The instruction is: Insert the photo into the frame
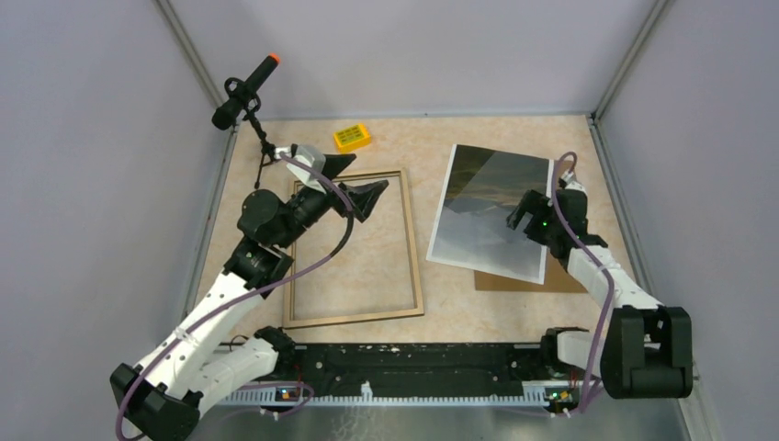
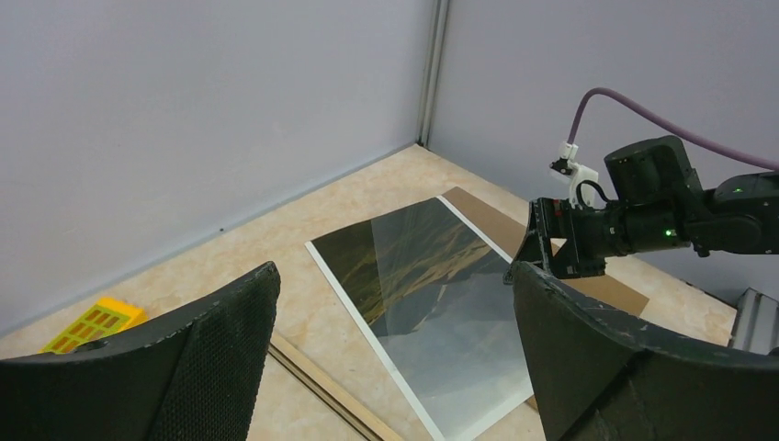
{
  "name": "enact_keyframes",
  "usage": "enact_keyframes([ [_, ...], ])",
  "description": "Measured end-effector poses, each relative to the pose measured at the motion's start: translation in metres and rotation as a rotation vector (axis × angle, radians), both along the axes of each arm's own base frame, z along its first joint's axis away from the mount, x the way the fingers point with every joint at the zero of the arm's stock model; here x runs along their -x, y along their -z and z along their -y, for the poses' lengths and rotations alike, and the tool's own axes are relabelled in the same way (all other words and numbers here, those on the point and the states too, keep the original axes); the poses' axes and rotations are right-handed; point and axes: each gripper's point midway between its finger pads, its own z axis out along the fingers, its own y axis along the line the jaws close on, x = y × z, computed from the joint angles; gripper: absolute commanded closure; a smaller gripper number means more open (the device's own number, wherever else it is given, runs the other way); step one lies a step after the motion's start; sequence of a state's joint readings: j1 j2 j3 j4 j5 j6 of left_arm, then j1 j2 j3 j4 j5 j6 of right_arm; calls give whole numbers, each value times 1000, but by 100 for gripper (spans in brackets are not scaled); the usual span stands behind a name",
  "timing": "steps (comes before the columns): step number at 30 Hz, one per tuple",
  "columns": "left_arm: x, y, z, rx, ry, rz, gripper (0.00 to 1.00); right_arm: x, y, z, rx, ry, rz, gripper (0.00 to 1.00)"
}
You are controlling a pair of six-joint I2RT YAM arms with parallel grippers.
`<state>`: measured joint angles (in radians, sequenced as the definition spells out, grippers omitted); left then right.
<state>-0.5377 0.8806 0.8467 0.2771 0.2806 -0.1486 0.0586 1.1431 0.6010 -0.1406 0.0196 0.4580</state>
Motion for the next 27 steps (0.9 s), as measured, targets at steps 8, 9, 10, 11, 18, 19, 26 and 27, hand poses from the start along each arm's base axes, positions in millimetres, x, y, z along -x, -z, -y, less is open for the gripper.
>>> enact_keyframes([
  [8, 2, 6, 6, 21, 21, -54, 1, 9, 20, 53, -200, 194, -37, 1],
  [9, 3, 6, 6, 24, 23, -58, 1, 10, 21, 61, -209, 226, -38, 1],
  [10, 3, 6, 7, 28, 24, -62, 1, 11, 21, 71, -218, 265, -38, 1],
  [11, 3, 6, 7, 29, 25, -65, 2, 13, 22, 80, -226, 302, -38, 1],
  [18, 3, 6, 7, 35, 21, -72, 1, 30, 30, 120, -287, 453, -32, 5],
  [19, 3, 6, 7, 37, 21, -73, 1, 31, 32, 119, -292, 453, -35, 5],
  [26, -1, 11, 9, 41, 13, -98, 1, 17, 32, 117, -325, 409, 30, 11],
  [27, -3, 13, 10, 40, 13, -107, 1, 12, 32, 118, -330, 407, 48, 11],
])
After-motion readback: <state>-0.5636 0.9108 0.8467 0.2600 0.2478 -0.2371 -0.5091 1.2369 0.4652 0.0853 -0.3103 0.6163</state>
